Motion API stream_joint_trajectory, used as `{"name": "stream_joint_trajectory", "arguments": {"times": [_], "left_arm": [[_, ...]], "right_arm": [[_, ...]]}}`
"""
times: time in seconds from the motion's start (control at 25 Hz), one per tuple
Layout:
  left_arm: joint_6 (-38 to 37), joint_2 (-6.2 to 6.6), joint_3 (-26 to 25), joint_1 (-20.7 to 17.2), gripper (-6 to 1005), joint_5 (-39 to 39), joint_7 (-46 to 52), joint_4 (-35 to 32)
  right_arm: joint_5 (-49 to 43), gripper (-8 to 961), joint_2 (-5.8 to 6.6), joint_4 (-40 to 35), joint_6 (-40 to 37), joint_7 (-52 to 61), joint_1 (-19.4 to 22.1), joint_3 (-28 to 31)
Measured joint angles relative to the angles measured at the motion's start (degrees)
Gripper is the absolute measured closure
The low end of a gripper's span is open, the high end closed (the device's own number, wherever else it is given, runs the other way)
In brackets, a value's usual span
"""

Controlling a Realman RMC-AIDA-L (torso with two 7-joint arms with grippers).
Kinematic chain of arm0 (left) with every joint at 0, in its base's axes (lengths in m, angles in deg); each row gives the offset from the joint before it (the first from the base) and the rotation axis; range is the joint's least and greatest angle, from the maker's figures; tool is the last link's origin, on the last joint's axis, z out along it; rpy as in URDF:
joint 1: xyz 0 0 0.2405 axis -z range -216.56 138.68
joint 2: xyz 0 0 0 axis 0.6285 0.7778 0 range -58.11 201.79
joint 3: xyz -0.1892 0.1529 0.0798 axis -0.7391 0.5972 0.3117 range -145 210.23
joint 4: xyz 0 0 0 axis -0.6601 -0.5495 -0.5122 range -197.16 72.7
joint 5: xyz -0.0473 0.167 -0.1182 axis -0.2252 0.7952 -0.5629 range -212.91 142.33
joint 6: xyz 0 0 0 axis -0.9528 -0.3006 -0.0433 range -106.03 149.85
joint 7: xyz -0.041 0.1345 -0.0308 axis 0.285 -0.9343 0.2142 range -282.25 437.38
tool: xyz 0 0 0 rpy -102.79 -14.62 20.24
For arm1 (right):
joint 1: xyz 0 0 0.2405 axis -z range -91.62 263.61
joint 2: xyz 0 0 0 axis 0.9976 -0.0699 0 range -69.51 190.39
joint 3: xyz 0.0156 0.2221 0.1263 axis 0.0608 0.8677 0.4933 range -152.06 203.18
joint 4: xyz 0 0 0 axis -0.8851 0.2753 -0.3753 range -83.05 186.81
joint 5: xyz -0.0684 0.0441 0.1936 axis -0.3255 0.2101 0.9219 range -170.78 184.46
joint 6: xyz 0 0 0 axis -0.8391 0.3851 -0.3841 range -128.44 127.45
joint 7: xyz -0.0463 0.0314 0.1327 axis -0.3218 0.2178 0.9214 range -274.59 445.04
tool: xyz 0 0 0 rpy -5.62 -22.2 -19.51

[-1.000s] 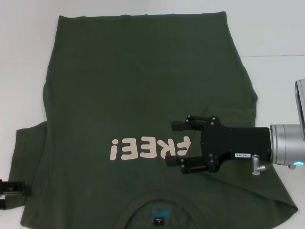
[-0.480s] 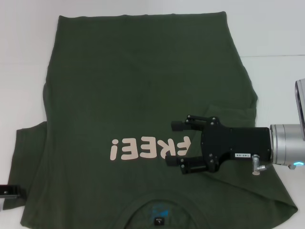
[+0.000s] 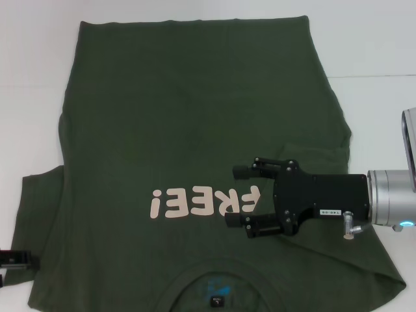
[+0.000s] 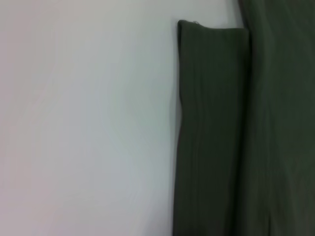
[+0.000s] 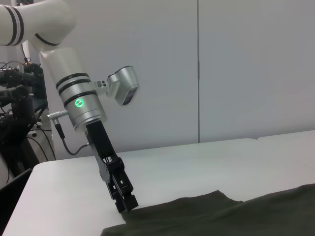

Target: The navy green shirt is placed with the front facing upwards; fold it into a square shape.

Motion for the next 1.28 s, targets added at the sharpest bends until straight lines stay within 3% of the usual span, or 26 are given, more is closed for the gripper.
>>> {"name": "stream_joint_trajectory", "arguments": {"times": [1.12, 1.28], "left_arm": [[0.1, -0.13, 0.0, 1.7, 173, -0.4, 0.0, 2.1], [0.1, 0.12, -0.2, 2.2, 214, -0.4, 0.0, 3.1]], "right_arm": [[0.0, 54, 0.09, 0.0, 0.0, -0.3, 0.2, 0.0], [0.0, 54, 0.09, 0.0, -0.2, -0.2, 0.2, 0.0]]}}
